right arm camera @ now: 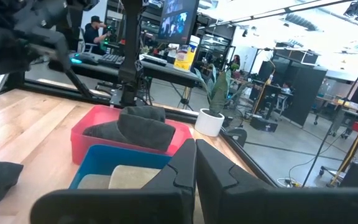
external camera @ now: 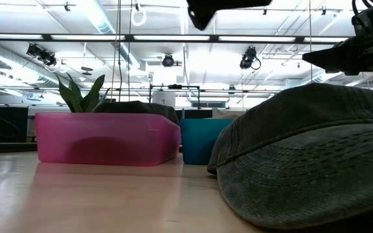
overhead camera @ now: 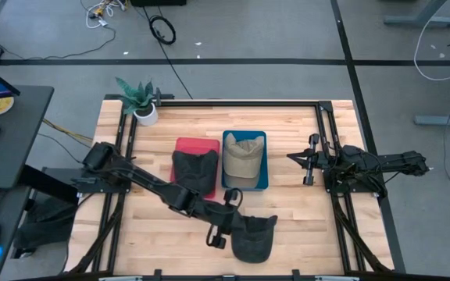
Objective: Pick & Place hat
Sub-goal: Put the black cap into the red bin
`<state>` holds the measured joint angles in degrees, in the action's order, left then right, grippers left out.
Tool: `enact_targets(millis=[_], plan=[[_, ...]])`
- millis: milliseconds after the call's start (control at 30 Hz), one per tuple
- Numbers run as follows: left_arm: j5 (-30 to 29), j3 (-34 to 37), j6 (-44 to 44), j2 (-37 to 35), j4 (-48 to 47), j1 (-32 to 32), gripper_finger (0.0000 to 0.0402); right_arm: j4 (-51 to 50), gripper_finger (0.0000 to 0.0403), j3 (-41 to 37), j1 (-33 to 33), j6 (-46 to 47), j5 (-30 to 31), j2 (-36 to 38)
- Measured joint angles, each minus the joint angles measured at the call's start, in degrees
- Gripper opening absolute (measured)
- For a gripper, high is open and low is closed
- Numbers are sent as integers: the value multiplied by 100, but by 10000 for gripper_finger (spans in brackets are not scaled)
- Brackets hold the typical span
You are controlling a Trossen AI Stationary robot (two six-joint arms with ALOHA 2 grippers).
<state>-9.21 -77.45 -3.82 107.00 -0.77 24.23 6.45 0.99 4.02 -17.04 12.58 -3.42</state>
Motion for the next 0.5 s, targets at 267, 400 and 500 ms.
enact_targets(millis=[267,400,500], plan=[[355,-448,-64,701,-59,-74,110,-2,13,0,1,0,0,0],[410,-1197,-32,1225,-544,-80,110,-4,13,0,-1,0,0,0],[363,-1787,122,1623,-1153,-42,110,-4,13,0,-1,0,0,1]])
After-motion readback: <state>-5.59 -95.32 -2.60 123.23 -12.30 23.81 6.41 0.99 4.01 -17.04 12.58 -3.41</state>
